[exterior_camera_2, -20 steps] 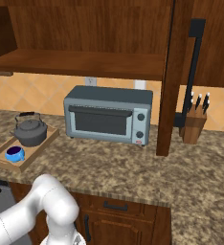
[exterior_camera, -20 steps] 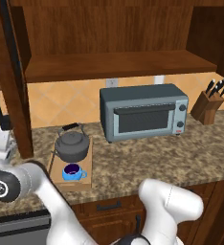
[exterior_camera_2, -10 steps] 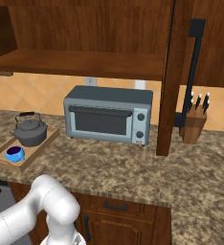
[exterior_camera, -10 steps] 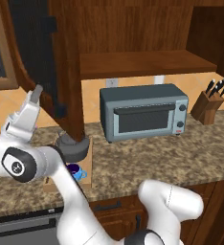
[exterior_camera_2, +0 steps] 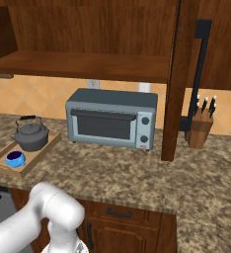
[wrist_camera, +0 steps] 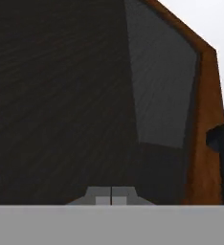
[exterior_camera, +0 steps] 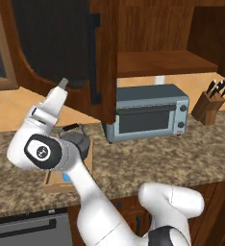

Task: Pick the kettle from the counter and place it on the tray. Then pick the mug from the cabinet and place it on the tray. Then close the cabinet doors.

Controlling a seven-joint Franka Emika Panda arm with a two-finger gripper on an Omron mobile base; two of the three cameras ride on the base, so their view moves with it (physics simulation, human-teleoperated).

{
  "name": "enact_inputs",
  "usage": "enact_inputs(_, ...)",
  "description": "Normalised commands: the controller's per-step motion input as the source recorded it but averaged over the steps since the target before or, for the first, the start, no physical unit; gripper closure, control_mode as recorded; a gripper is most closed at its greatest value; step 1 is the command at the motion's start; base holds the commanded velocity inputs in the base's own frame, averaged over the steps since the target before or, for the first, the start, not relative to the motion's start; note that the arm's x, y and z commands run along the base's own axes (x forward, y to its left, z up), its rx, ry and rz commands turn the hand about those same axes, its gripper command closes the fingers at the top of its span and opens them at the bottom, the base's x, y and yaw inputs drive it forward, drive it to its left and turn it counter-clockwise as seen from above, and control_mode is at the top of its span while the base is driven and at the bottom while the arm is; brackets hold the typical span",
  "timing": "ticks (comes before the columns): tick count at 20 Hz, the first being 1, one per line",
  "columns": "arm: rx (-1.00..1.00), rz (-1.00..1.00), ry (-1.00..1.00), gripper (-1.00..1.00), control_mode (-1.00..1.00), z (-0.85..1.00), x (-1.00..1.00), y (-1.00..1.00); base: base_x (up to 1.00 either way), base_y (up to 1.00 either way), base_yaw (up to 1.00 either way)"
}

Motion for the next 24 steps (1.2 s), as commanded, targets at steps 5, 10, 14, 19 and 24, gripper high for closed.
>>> enact_inputs(5,0.0,0.08,0.56,1.0,-1.0,-0.01,0.54,-0.46,0.0,0.0,0.0)
enact_inputs(10,0.0,0.08,0.38,1.0,-1.0,-0.13,0.6,-0.21,0.0,0.0,0.0)
enact_inputs(14,0.0,0.07,0.29,1.0,-1.0,-0.2,0.58,-0.15,0.0,0.0,0.0)
enact_inputs(19,0.0,0.05,0.2,1.0,-1.0,-0.24,0.53,-0.1,0.0,0.0,0.0)
enact_inputs(24,0.0,0.05,0.11,1.0,-1.0,-0.29,0.65,-0.21,0.0,0.0,0.0)
